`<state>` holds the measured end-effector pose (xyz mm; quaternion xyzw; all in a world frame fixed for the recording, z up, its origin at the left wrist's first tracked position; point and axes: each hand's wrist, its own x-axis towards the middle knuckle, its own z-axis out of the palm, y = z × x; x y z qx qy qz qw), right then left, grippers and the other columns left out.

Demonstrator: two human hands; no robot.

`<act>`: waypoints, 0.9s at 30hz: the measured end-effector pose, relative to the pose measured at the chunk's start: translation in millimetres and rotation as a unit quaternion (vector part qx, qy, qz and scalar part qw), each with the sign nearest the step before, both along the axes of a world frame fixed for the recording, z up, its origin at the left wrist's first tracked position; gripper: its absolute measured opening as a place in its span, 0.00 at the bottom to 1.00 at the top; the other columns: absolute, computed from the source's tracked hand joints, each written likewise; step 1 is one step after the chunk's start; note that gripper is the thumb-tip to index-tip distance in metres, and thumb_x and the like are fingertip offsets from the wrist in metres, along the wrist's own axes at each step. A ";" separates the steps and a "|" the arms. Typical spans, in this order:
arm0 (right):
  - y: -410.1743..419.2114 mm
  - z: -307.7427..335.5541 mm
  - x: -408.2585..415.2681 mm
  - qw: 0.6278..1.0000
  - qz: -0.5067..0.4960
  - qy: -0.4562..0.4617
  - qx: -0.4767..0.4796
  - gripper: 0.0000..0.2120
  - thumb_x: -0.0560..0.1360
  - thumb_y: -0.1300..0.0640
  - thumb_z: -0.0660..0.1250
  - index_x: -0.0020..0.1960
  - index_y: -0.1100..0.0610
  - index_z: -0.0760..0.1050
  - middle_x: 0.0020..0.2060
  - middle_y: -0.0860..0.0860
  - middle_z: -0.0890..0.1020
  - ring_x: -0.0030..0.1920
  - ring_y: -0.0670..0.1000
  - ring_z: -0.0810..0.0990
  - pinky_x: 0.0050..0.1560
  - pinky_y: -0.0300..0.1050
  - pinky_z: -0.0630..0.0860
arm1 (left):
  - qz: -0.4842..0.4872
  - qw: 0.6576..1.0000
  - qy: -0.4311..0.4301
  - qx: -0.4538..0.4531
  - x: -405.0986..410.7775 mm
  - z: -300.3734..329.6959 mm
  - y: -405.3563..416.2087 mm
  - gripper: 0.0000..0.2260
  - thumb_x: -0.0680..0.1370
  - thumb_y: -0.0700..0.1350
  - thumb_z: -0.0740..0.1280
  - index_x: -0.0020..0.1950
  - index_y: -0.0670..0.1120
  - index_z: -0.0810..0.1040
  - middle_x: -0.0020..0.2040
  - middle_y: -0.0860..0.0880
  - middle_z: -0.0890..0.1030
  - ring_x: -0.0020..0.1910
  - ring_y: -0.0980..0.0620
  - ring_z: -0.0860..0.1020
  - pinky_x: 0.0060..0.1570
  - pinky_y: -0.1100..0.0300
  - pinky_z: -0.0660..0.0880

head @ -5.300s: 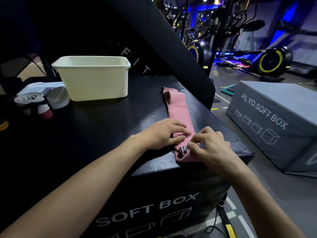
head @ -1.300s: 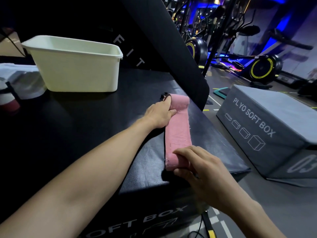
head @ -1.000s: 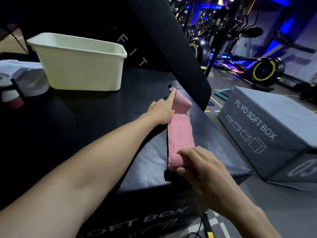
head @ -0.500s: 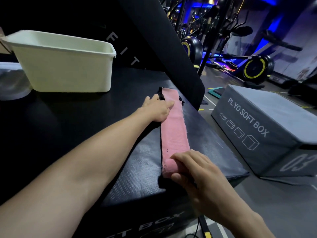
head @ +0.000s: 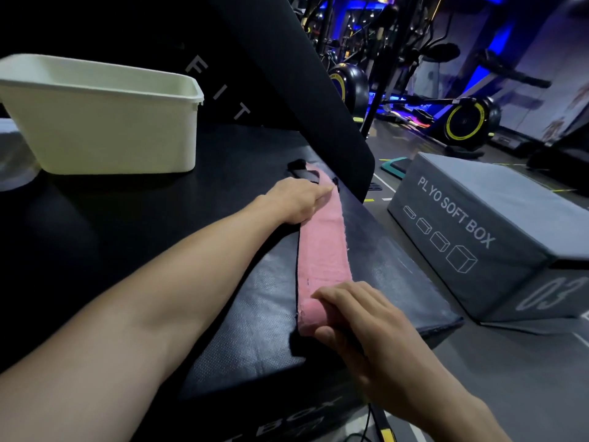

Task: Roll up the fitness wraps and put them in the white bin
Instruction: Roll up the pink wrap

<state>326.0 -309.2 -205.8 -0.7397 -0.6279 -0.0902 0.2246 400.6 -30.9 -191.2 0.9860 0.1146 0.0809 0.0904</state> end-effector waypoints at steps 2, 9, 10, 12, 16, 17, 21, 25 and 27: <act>0.7 -1.0 0.5 1.000 0.001 0.004 0.004 0.14 0.83 0.45 0.61 0.62 0.53 0.74 0.53 0.44 0.77 0.52 0.48 0.75 0.54 0.43 0.73 | 0.010 1.000 0.013 0.004 4.0 -1.9 0.7 0.18 0.87 0.55 0.49 0.69 0.52 0.71 0.61 0.43 0.76 0.59 0.38 0.75 0.58 0.47 0.73; 0.0 -2.6 1.0 1.000 0.003 0.002 0.011 0.16 0.84 0.44 0.59 0.62 0.54 0.75 0.53 0.45 0.77 0.51 0.49 0.75 0.54 0.45 0.74 | 0.027 0.999 -0.004 -0.040 7.2 -8.0 7.1 0.15 0.86 0.52 0.53 0.68 0.53 0.74 0.60 0.45 0.74 0.57 0.40 0.76 0.61 0.43 0.74; 0.4 -2.7 1.2 1.000 0.004 0.001 0.013 0.17 0.85 0.43 0.58 0.62 0.54 0.75 0.53 0.45 0.77 0.51 0.49 0.75 0.54 0.45 0.74 | 0.027 0.999 -0.005 -0.043 7.4 -8.1 7.5 0.14 0.86 0.50 0.54 0.67 0.53 0.75 0.58 0.46 0.74 0.56 0.41 0.77 0.60 0.43 0.75; 1.5 -2.0 1.5 1.000 0.006 -0.004 0.019 0.18 0.85 0.43 0.58 0.61 0.55 0.76 0.52 0.46 0.77 0.50 0.49 0.76 0.54 0.45 0.75 | 0.030 0.999 -0.008 -0.040 6.3 -8.4 8.6 0.09 0.84 0.46 0.56 0.60 0.50 0.75 0.50 0.47 0.74 0.52 0.41 0.77 0.54 0.43 0.77; -1.1 -0.7 -0.3 1.000 0.001 -0.017 0.016 0.17 0.84 0.44 0.59 0.61 0.56 0.77 0.50 0.46 0.78 0.49 0.51 0.77 0.57 0.46 0.74 | 0.035 0.998 -0.013 -0.040 6.2 -11.0 8.9 0.09 0.83 0.44 0.57 0.61 0.50 0.75 0.48 0.48 0.74 0.51 0.42 0.77 0.53 0.43 0.78; -2.5 -0.3 -0.7 1.000 -0.003 -0.023 0.011 0.16 0.84 0.44 0.59 0.61 0.55 0.77 0.50 0.46 0.78 0.50 0.51 0.77 0.60 0.48 0.73 | 0.036 0.998 -0.015 -0.040 6.2 -12.0 8.5 0.10 0.84 0.45 0.58 0.62 0.51 0.75 0.50 0.47 0.74 0.52 0.42 0.77 0.54 0.43 0.77; -5.5 1.5 -3.8 0.999 -0.033 -0.024 -0.017 0.15 0.84 0.42 0.58 0.61 0.50 0.75 0.50 0.41 0.76 0.54 0.48 0.75 0.70 0.53 0.67 | 0.042 0.998 -0.030 -0.028 5.1 -15.0 8.2 0.11 0.85 0.50 0.56 0.59 0.57 0.78 0.55 0.49 0.74 0.56 0.41 0.72 0.59 0.48 0.71; -2.4 2.9 -10.6 0.995 -0.092 -0.038 -0.019 0.13 0.82 0.40 0.57 0.59 0.46 0.75 0.55 0.42 0.72 0.59 0.50 0.68 0.62 0.50 0.63 | 0.046 0.996 -0.068 0.034 5.4 -12.9 10.2 0.14 0.85 0.58 0.57 0.66 0.62 0.78 0.65 0.48 0.69 0.63 0.42 0.65 0.62 0.47 0.65; 1.2 5.6 -10.7 0.994 -0.097 -0.030 -0.033 0.14 0.83 0.40 0.55 0.58 0.45 0.74 0.55 0.42 0.70 0.58 0.49 0.67 0.59 0.49 0.62 | 0.024 0.993 -0.104 0.043 6.0 -11.0 9.9 0.13 0.83 0.57 0.62 0.66 0.61 0.79 0.65 0.49 0.69 0.65 0.44 0.65 0.64 0.47 0.67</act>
